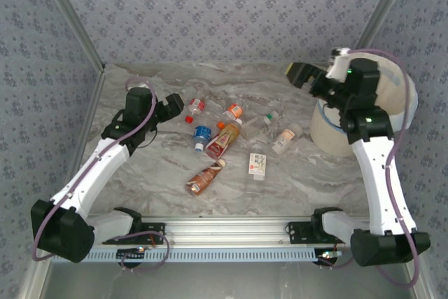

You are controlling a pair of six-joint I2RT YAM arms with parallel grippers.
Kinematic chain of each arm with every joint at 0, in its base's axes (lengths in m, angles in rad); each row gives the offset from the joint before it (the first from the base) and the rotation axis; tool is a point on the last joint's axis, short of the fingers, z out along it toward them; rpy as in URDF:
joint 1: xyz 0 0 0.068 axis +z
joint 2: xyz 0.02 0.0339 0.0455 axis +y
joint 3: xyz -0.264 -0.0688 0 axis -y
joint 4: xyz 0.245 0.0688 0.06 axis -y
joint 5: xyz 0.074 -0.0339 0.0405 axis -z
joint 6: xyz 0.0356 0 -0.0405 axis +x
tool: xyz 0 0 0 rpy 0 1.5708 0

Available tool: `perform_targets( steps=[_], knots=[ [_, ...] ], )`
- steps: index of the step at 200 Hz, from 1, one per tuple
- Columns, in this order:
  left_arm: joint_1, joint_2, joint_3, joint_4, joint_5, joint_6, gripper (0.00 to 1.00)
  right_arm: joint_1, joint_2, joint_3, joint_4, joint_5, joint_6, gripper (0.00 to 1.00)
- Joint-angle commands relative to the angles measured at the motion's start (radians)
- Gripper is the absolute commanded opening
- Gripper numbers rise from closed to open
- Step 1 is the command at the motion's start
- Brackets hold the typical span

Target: Put the plastic bottles in the bin

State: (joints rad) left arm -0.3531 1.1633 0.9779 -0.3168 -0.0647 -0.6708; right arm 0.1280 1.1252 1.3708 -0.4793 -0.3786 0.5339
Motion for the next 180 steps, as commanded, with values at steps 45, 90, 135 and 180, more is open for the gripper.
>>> perform_targets(
  steps=[45, 90, 135, 180],
  knots=[
    [0.006, -0.012, -0.011, -0.049, -0.006, -0.005, 0.99, 0.19, 0.155, 0.004, -0.255, 0.427, 0.039, 1.0],
    [0.007, -0.011, -0.035, -0.039, -0.018, -0.018, 0.99, 0.233, 0.131, -0.285, -0.127, 0.538, 0.252, 1.0],
    [0.008, 0.003, -0.028, -0.042, -0.007, -0.018, 0.99, 0.27, 0.168, -0.456, -0.025, 0.641, 0.395, 1.0],
    [0.008, 0.002, -0.031, -0.047, -0.013, -0.016, 0.99, 0.259, 0.277, -0.506, 0.058, 0.605, 0.423, 0.98]
  ],
)
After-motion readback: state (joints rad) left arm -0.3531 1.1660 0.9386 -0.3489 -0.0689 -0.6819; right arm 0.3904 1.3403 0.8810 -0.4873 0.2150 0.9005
